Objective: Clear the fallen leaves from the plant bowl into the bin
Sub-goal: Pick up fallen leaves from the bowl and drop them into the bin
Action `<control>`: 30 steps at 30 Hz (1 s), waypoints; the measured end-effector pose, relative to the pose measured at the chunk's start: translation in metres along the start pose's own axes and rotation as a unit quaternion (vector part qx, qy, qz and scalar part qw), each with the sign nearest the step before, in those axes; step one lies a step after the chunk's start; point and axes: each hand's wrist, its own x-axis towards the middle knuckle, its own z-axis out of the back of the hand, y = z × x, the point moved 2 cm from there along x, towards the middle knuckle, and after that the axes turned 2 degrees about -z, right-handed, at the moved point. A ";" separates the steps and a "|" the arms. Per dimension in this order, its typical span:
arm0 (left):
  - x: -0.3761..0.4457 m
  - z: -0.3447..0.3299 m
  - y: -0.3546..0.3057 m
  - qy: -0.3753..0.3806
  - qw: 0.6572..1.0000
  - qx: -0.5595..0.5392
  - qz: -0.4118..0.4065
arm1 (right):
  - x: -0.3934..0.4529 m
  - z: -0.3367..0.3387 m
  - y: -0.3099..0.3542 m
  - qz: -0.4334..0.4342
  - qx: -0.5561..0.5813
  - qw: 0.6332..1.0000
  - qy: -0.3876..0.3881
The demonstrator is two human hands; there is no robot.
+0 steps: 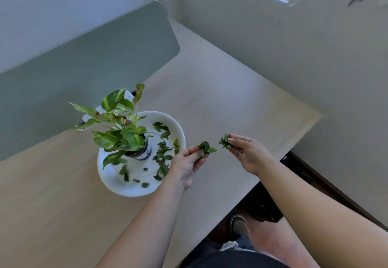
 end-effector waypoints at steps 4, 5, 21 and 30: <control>0.004 -0.061 0.027 0.052 0.998 0.033 0.025 | -0.010 0.058 0.026 0.026 0.054 0.998 -0.035; 0.006 -0.079 0.036 0.062 0.997 0.042 0.031 | -0.013 0.075 0.033 0.034 0.066 0.996 -0.046; 0.016 -0.226 0.149 0.098 0.973 0.179 0.110 | -0.019 0.266 0.059 0.044 0.129 0.959 -0.250; 0.031 -0.241 0.208 0.047 0.966 0.216 0.133 | 0.016 0.308 0.046 0.018 0.063 0.943 -0.325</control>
